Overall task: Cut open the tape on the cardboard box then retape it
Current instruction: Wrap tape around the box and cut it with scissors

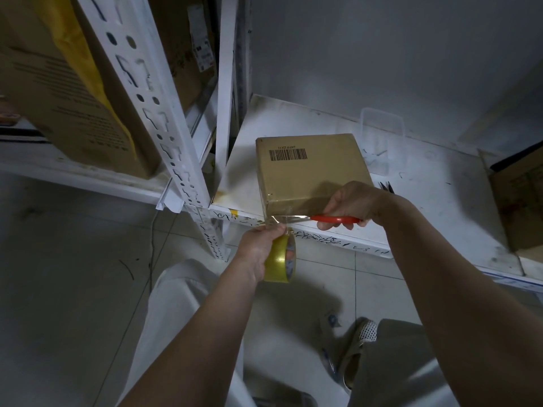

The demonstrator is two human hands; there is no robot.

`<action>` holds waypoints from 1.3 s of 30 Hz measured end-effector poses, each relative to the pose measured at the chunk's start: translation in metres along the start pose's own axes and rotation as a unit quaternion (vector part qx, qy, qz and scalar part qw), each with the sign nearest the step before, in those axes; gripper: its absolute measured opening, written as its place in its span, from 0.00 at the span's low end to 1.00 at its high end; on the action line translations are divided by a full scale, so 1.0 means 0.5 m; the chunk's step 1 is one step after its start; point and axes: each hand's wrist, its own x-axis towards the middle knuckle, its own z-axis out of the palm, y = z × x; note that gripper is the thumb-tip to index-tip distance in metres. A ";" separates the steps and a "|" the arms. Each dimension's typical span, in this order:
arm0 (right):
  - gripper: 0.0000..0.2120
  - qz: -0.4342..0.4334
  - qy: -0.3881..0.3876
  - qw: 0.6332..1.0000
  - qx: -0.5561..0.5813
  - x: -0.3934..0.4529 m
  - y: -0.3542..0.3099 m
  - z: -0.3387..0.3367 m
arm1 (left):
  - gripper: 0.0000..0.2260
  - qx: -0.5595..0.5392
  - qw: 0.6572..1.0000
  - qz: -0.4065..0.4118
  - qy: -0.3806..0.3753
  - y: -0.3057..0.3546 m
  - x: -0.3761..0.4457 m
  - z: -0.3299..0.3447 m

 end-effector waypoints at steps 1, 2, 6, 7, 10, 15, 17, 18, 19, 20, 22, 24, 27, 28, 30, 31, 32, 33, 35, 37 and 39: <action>0.12 -0.004 0.005 1.000 -0.001 0.002 0.001 0.001 | 0.05 0.007 1.000 0.006 -0.003 0.003 -0.001 -0.003; 0.11 -0.007 0.009 1.000 -0.004 0.003 0.002 0.001 | 0.06 0.020 1.000 0.009 -0.004 0.007 -0.003 -0.007; 0.16 -0.006 -0.030 0.992 -0.119 0.013 0.007 0.005 | 0.04 0.058 0.998 -0.002 -0.005 0.000 -0.014 -0.018; 0.17 0.003 -0.052 0.986 -0.159 0.011 0.007 0.007 | 0.04 0.057 0.998 -0.004 0.003 -0.005 -0.013 -0.019; 0.18 0.061 -0.081 0.972 -0.214 0.005 0.031 0.012 | 0.04 0.055 0.998 0.003 0.012 -0.021 -0.011 -0.012; 0.26 0.229 0.073 0.959 -0.148 -0.004 0.159 0.027 | 0.03 0.037 0.999 0.008 0.011 -0.054 -0.007 0.014; 0.25 0.299 0.214 0.928 -0.054 -0.009 0.195 0.049 | 0.05 0.019 1.000 0.004 0.017 -0.066 -0.007 0.028; 0.25 0.319 0.264 0.910 -0.017 -0.006 0.205 0.061 | 0.05 0.008 1.000 0.002 0.023 -0.073 -0.006 0.033; 0.25 0.328 0.293 0.898 0.018 0.002 0.208 0.073 | 0.06 0.000 0.999 0.000 0.035 -0.080 -0.004 0.037; 0.26 0.325 0.313 0.891 0.054 0.014 0.210 0.084 | 0.07 -0.002 0.999 -0.002 0.052 -0.088 0.001 0.040; 0.25 0.293 0.346 0.883 0.123 0.037 0.195 0.098 | 0.07 0.021 0.995 0.013 0.097 -0.098 0.009 0.038; 0.24 0.252 0.363 0.882 0.164 0.060 0.183 0.105 | 0.09 0.043 0.989 0.047 0.135 -0.098 0.004 0.032; 0.19 0.199 0.437 0.866 0.140 0.071 0.167 0.112 | 0.12 0.060 0.976 0.115 0.173 -0.096 0.010 0.017; 0.17 0.171 0.507 0.834 0.132 0.067 0.159 0.113 | 0.12 0.061 0.969 0.141 0.193 -0.091 0.011 0.013; 0.17 0.070 0.629 0.765 0.120 0.052 0.120 0.119 | 0.13 0.061 0.947 0.196 0.247 -0.084 0.020 0.006; 0.20 0.004 0.643 0.761 0.090 0.045 0.091 0.124 | 0.16 0.064 0.936 0.211 0.276 -0.080 0.026 0.003; 0.25 -0.058 0.614 0.787 0.035 0.043 0.063 0.133 | 0.21 0.067 0.927 0.223 0.294 -0.071 0.023 0.004; 0.31 -0.108 0.568 0.815 -0.034 0.048 0.039 0.145 | 0.25 0.071 0.923 0.232 0.300 -0.062 0.021 0.007; 0.40 -0.159 0.487 0.847 -0.144 0.067 0.003 0.166 | 0.29 0.084 0.916 0.263 0.291 -0.046 0.019 0.011; 0.42 -0.160 0.459 0.858 -0.165 0.086 -0.014 0.175 | 0.32 0.092 0.911 0.295 0.274 -0.036 0.026 0.009; 0.40 -0.150 0.476 0.850 -0.166 0.098 -0.014 0.176 | 0.34 0.077 0.919 0.303 0.241 -0.028 0.041 0.006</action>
